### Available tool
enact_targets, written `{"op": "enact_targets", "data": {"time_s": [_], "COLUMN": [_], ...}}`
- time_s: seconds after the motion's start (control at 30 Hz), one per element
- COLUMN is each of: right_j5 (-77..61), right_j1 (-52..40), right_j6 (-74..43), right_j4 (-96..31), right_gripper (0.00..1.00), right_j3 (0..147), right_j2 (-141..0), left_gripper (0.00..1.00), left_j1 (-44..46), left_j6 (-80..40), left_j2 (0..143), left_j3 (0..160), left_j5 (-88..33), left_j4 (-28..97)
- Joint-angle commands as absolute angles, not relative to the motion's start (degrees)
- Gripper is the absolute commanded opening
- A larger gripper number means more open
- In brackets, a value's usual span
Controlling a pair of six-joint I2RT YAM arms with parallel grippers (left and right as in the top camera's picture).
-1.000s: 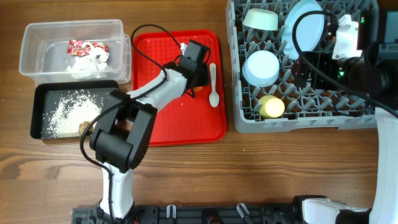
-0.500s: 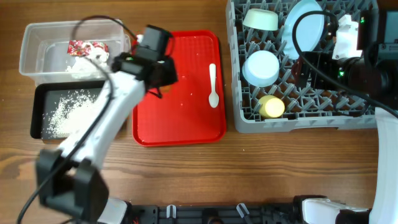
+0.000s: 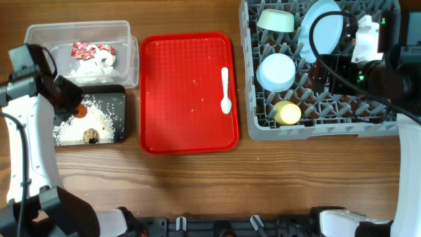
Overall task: Sort waste into correct bins and load items into the dishwasher rack
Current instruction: 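Carry the carrot with the left gripper onto the black tray and release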
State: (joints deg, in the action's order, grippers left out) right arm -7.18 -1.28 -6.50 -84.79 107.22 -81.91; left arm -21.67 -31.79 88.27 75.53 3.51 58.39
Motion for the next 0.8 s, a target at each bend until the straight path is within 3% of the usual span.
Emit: {"op": "enact_targets", "data": {"time_s": [0.0, 0.23, 0.3, 0.5, 0.6, 0.77], "right_j5": [-6.42, -7.49, -7.49, -7.49, -7.51, -7.51], "right_j1": [-1.04, -1.06, -1.06, -1.06, -1.06, -1.06], "right_j6": [-7.66, -7.66, -7.68, -7.68, -7.66, -7.66], "right_j4": [-84.58, -84.55, -84.58, -84.68, -84.68, -84.51], "right_gripper": [1.00, 1.00, 1.00, 1.00, 1.00, 1.00], "right_j3": [107.13, 107.13, 107.13, 107.13, 107.13, 107.13], "right_j2": [-82.08, -82.08, -82.08, -82.08, -82.08, -82.08], "left_gripper": [0.25, 0.31, 0.42, 0.60, 0.56, 0.68], "left_j1": [-24.53, -25.63, -25.63, -25.63, -25.63, -25.50], "left_j6": [-34.06, -47.81, -49.82, -49.78, -48.07, -35.16], "left_j2": [88.68, 88.95, 88.95, 88.95, 88.27, 80.23], "left_j3": [67.88, 53.52, 52.53, 52.53, 52.95, 58.54], "left_j5": [3.53, 3.53, 3.53, 3.53, 2.59, -11.29], "left_j4": [52.47, 34.30, 33.39, 33.61, 33.63, 38.92]}}
